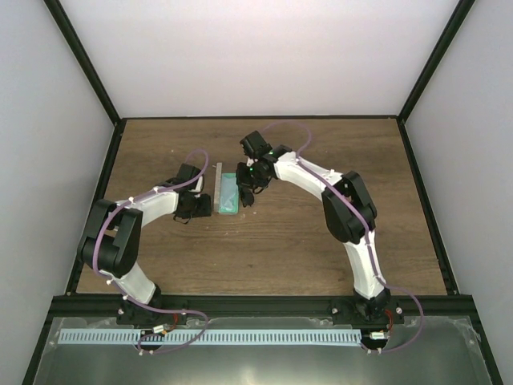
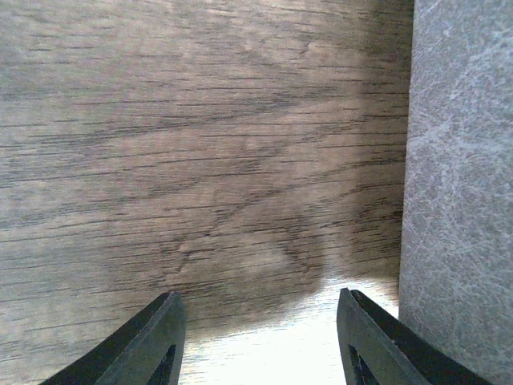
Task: Organize the sunglasses
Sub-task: Place the sunglasses in the sunglasses case, then close the sunglasses case at the center of the board.
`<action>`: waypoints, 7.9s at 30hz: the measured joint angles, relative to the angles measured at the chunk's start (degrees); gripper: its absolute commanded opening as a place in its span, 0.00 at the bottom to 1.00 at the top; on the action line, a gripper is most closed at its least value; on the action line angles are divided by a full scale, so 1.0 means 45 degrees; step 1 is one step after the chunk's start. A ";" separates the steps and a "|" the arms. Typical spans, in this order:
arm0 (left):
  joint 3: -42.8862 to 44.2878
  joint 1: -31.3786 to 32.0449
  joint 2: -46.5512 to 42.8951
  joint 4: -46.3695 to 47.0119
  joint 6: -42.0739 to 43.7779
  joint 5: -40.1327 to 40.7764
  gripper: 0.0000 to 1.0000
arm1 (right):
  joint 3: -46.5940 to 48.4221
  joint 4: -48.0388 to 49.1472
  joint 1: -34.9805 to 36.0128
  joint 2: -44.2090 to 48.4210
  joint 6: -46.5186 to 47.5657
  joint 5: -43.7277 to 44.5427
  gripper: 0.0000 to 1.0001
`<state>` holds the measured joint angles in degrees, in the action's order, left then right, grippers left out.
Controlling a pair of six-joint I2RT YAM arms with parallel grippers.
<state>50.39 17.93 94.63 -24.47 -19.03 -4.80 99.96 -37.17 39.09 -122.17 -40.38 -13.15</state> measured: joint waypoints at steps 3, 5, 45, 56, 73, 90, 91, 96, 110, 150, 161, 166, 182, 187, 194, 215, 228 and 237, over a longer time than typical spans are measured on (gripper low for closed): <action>-0.0010 0.0000 0.0000 0.0015 0.0000 0.0000 0.54 | 0.0146 0.0029 0.0015 -0.0121 -0.0151 0.0029 0.01; -0.0034 0.0000 0.0000 0.0063 0.0005 0.0000 0.54 | 0.0165 0.0083 0.0024 -0.0165 -0.0223 0.0049 0.01; -0.0112 0.0000 0.0000 0.0296 0.0223 -0.0015 0.54 | 0.2856 -0.0423 0.1146 -0.2497 -0.0534 0.0141 0.01; -0.0112 0.0000 0.0000 0.0296 0.0253 -0.0015 0.54 | 0.2963 -0.0452 0.1331 -0.2535 -0.0631 -0.0049 0.15; -0.0136 0.0000 -0.0019 0.0311 0.0262 -0.0058 0.54 | 0.2851 -0.0865 0.1336 -0.2200 -0.0374 0.0763 0.17; -0.0131 0.0000 -0.0019 0.0316 0.0257 -0.0073 0.54 | -0.0996 0.0087 0.1360 -0.0097 -0.0330 0.0432 0.03; -0.0136 0.0000 -0.0019 0.0316 0.0257 -0.0073 0.54 | -0.0996 0.0141 0.1375 -0.0107 -0.0325 0.0369 0.03; -0.0131 0.0000 -0.0019 0.0316 0.0257 -0.0073 0.54 | -0.0991 0.0311 0.1457 -0.0257 -0.0316 0.0136 0.02; -0.0136 0.0000 -0.0019 0.0316 0.0267 -0.0073 0.54 | -0.0845 0.0364 0.1467 -0.0724 -0.0262 -0.0175 0.02; -0.0146 0.0000 -0.0019 0.0325 0.0291 -0.0078 0.54 | 0.0039 0.0175 0.2195 -0.1151 -0.0029 0.0452 0.02; -0.0151 0.0000 -0.0019 0.0340 0.0291 -0.0083 0.54 | 0.0039 0.0039 0.2186 -0.1311 0.0126 0.0568 0.02; -0.0155 0.0000 -0.0019 0.0345 0.0291 -0.0078 0.54 | -0.0024 0.0049 0.2186 -0.1025 0.0121 0.0607 0.02; -0.0024 0.0000 -0.0107 -0.0248 0.0345 0.0670 0.54 | -0.2909 0.1112 0.0204 0.1739 -0.0097 0.0816 0.01; 0.1107 0.0000 -0.0015 -0.1035 0.0389 0.1069 0.54 | -0.2618 0.1632 -0.0126 0.0855 -0.0112 0.0437 0.01; 0.3648 0.0000 0.1195 -0.1379 0.0393 0.1307 0.54 | -0.2550 0.1875 0.0034 -0.0219 -0.0136 -0.0151 0.01; 0.5212 0.0651 0.2278 -0.2093 0.0321 0.1049 0.55 | -0.1953 0.2336 -0.0136 -0.0947 -0.0209 -0.1496 0.01; 0.5581 0.1928 0.3332 -0.1943 0.0325 0.1277 0.55 | -0.2511 0.3133 -0.0131 -0.0748 -0.0350 -0.1690 0.01; 0.5221 0.1889 0.1812 -0.2001 0.0311 0.1185 0.57 | -0.3444 0.2477 -0.0063 0.0942 -0.0204 -0.0287 0.40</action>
<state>73.89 26.44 102.78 -33.47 -17.63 0.54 84.47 -26.02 38.81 -117.93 -41.30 -14.44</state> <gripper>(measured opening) 0.559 0.168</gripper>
